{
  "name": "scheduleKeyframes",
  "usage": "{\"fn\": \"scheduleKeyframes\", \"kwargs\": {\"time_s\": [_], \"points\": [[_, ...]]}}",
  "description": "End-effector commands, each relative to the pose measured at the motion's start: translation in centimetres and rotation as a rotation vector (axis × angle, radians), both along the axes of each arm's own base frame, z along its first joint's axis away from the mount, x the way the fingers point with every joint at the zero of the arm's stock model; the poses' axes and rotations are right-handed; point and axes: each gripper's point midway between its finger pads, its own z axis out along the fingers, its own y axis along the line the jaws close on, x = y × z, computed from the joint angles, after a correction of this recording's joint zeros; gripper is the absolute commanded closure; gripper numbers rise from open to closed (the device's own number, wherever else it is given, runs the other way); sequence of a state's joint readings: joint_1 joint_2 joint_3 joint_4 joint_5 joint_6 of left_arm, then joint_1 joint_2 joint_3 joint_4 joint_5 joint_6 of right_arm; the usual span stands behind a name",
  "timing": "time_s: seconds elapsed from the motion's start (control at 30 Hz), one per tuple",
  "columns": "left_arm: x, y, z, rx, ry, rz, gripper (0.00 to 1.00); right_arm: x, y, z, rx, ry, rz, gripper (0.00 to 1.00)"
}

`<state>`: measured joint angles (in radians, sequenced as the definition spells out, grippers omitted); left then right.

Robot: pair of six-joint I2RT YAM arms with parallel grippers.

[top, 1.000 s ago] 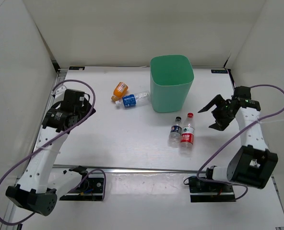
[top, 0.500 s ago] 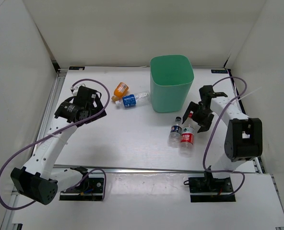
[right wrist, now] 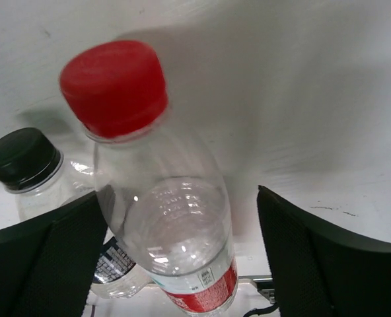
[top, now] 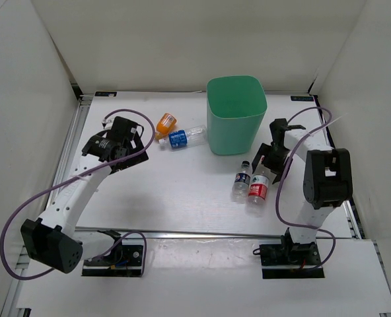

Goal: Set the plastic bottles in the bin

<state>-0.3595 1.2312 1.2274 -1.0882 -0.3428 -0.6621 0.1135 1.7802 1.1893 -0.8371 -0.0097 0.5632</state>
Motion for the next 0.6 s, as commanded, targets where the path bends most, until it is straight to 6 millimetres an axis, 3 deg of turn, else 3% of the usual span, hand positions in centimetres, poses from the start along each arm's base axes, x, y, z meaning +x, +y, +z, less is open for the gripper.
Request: {"fn": "scheduleKeyframes", "kwargs": {"time_s": [0.0,0.13,0.27,0.33,0.37,0.43,0.53,0.57], "points": [[0.3,-0.3,0.7,-0.012,-0.021,-0.007,0.0,0.6,-0.2,-0.1,-0.01,-0.009,0.019,0.1],[0.3,-0.5,0.7,-0.02,-0.018,-0.012,0.0,-0.1,-0.1,-0.8,-0.002,0.008,0.011,0.23],[0.2,-0.4,0.4,-0.013,-0.001,-0.012,0.0,-0.7,-1.0,-0.5,-0.023,0.014,-0.027,0.43],[0.2,-0.5,0.1,-0.01,0.008,-0.012,0.0,-1.6,-1.6,-0.1,-0.053,0.015,-0.039,0.44],[0.2,-0.5,0.1,-0.01,0.008,-0.012,0.0,-1.7,-2.0,1.2,-0.059,-0.011,-0.051,0.51],[0.2,-0.5,0.1,-0.01,0.008,-0.012,0.0,-1.8,-2.3,2.9,-0.056,-0.046,-0.063,0.53],[0.5,-0.6,0.0,-0.015,0.006,-0.004,0.0,-1.7,-3.2,7.3,-0.06,-0.14,-0.079,0.57],[0.5,-0.8,0.0,-0.023,0.009,-0.009,0.0,-0.6,-3.4,10.4,-0.054,-0.229,-0.082,0.57]]}}
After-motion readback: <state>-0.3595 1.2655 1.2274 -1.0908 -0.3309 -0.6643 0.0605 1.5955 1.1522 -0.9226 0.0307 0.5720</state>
